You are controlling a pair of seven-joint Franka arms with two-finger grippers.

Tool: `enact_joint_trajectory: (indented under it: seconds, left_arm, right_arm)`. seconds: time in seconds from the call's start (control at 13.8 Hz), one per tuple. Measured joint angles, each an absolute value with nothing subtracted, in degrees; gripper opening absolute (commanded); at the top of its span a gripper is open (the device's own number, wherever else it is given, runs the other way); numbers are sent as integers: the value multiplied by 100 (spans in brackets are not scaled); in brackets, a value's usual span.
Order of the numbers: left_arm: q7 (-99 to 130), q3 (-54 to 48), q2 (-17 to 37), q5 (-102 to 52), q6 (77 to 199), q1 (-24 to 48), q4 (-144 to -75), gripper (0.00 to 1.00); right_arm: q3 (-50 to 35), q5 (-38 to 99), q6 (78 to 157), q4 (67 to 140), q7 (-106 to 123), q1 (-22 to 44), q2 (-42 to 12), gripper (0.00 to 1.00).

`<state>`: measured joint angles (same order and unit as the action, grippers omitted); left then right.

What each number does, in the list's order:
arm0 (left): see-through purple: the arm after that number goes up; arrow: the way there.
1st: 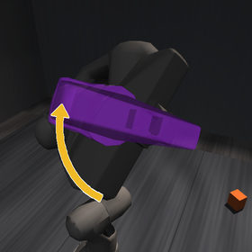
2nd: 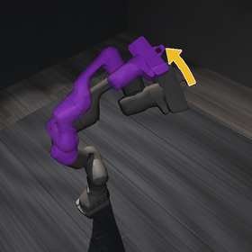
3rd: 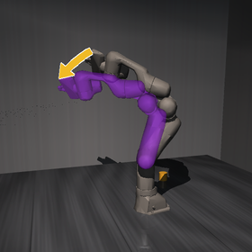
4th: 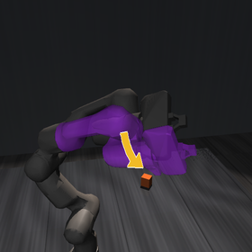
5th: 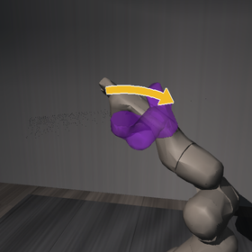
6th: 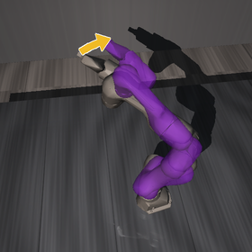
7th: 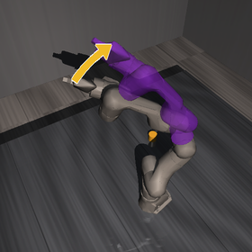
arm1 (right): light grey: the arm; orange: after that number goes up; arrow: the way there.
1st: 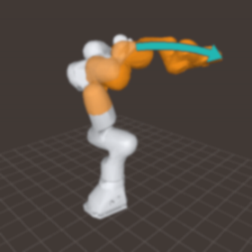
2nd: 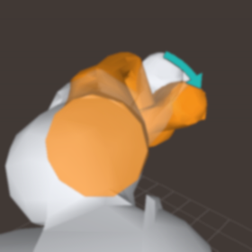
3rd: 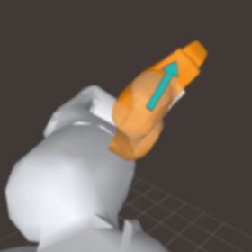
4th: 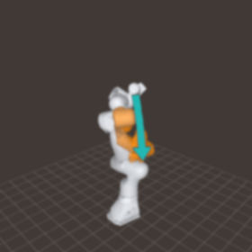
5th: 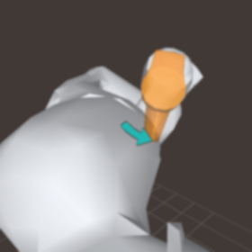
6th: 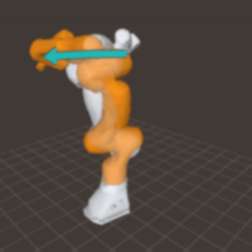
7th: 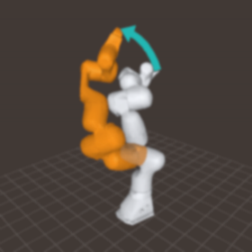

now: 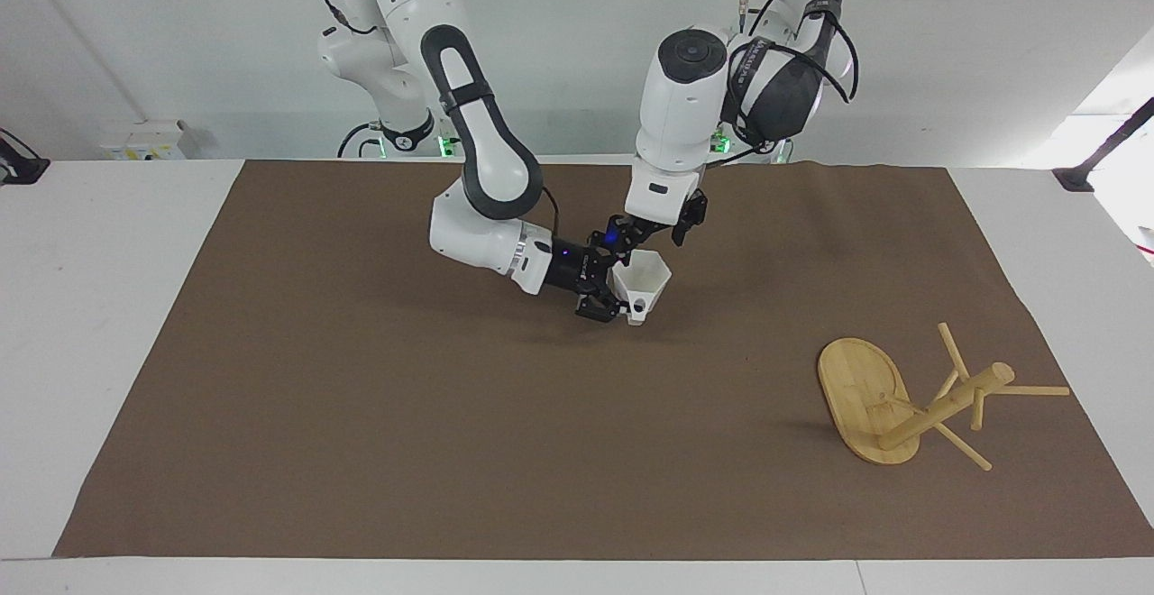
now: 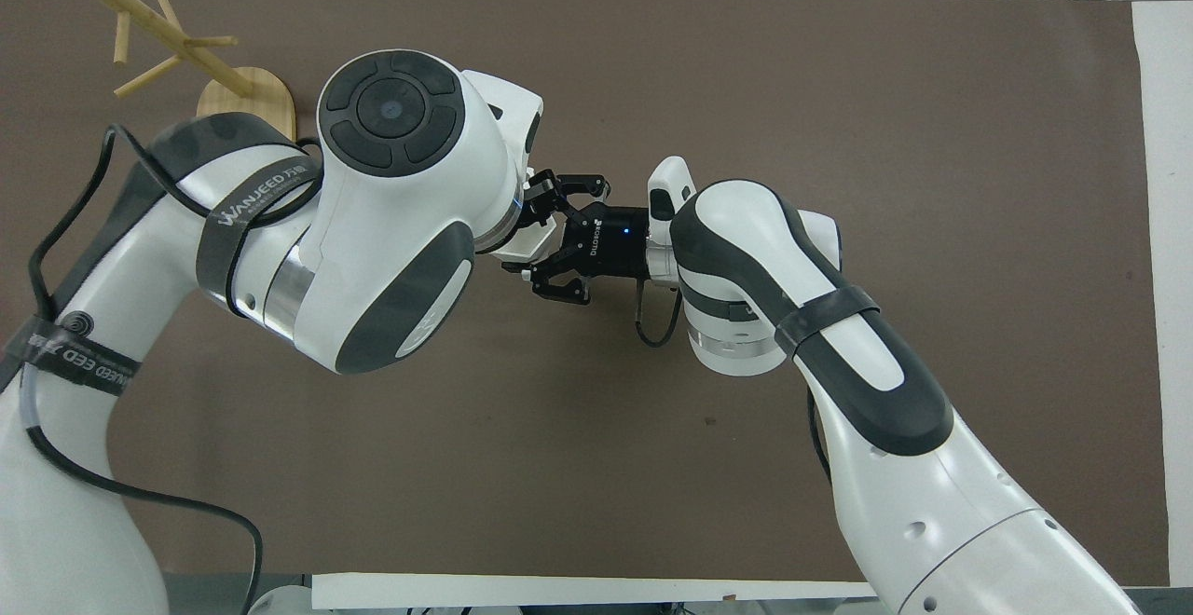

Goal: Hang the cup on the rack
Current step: 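Grasp the mug with the left gripper while the right gripper holds it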

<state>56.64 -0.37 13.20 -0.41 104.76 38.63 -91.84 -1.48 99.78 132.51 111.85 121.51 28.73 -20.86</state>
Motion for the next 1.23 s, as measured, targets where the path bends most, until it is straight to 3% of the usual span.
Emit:
enact_joint_trajectory:
  seconds: [0.14, 0.36, 0.51, 0.65, 0.72, 0.94, 1.01, 1.08, 1.16, 1.23]
  left_arm:
    - [5664, -36, 1339, -41, 10477, 3863, -9244, 92]
    - [5665, -34, 1337, -41, 10499, 3861, -9406, 72]
    - [5665, -27, 1324, -41, 10754, 3849, -9567, 45]
    - [5666, -15, 1321, -41, 11126, 3786, -9733, 7]
    - [5666, -3, 1323, -41, 11246, 3758, -9799, 0]
    - [5665, 6, 1331, -35, 11312, 3710, -9871, 0]
    - [5606, 5, 1327, -33, 11324, 3710, -9871, 0]
    - [5604, 5, 1327, -31, 11329, 3710, -9871, 0]
    - [5604, 4, 1327, -31, 11336, 3710, -9871, 0]
    - [5603, 2, 1326, -33, 11351, 3711, -9871, 0]
  right_arm:
    - [-144, 9979, 13274, 11177, 12151, 2877, -2086, 29]
    - [-139, 9979, 13282, 11177, 12151, 2877, -2086, 29]
    - [-138, 9979, 13287, 11177, 12151, 2877, -2086, 29]
    - [-136, 9979, 13298, 11177, 12151, 2877, -2086, 29]
    - [-136, 9979, 13299, 11177, 12151, 2877, -2086, 29]
    - [-120, 9980, 13364, 11174, 12151, 2876, -2086, 30]
    - [-116, 9981, 13363, 11171, 12151, 2875, -2086, 36]
    - [-115, 9981, 13363, 11170, 12151, 2875, -2086, 54]
    - [-114, 9981, 13362, 11169, 12151, 2873, -2086, 100]
    - [-114, 9981, 13354, 11166, 12152, 2865, -2086, 99]
